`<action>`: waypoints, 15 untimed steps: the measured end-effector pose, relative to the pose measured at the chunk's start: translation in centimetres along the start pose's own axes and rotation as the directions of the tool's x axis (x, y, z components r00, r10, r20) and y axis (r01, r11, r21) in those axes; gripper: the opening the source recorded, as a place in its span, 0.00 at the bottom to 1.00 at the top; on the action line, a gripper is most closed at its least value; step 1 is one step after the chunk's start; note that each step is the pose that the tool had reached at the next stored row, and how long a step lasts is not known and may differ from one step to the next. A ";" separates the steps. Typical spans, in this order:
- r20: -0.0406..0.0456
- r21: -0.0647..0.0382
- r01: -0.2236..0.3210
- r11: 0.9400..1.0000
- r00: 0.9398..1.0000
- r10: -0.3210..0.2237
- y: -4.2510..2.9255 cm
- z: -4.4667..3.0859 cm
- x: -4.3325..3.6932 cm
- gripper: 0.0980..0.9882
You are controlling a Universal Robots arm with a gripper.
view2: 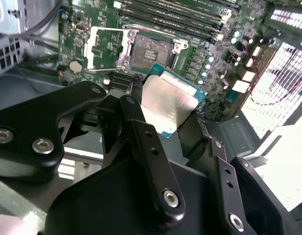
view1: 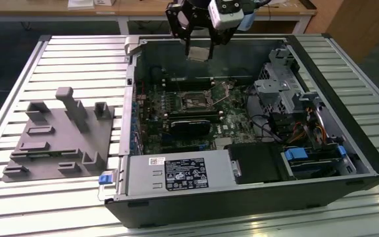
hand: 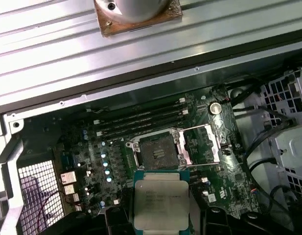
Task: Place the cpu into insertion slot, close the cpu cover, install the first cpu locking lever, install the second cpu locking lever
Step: 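Place the cpu into insertion slot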
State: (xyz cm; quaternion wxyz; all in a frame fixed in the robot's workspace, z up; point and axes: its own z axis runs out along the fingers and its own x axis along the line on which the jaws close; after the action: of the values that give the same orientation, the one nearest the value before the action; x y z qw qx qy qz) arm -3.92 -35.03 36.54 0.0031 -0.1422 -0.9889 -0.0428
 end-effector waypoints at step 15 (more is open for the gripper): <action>0.018 -0.004 -0.214 0.977 0.977 0.214 -0.01 0.13 0.00 0.49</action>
State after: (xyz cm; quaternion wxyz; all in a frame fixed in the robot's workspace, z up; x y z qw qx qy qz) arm -3.92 -35.03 36.40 -0.0016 -0.2482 -0.9678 -0.0420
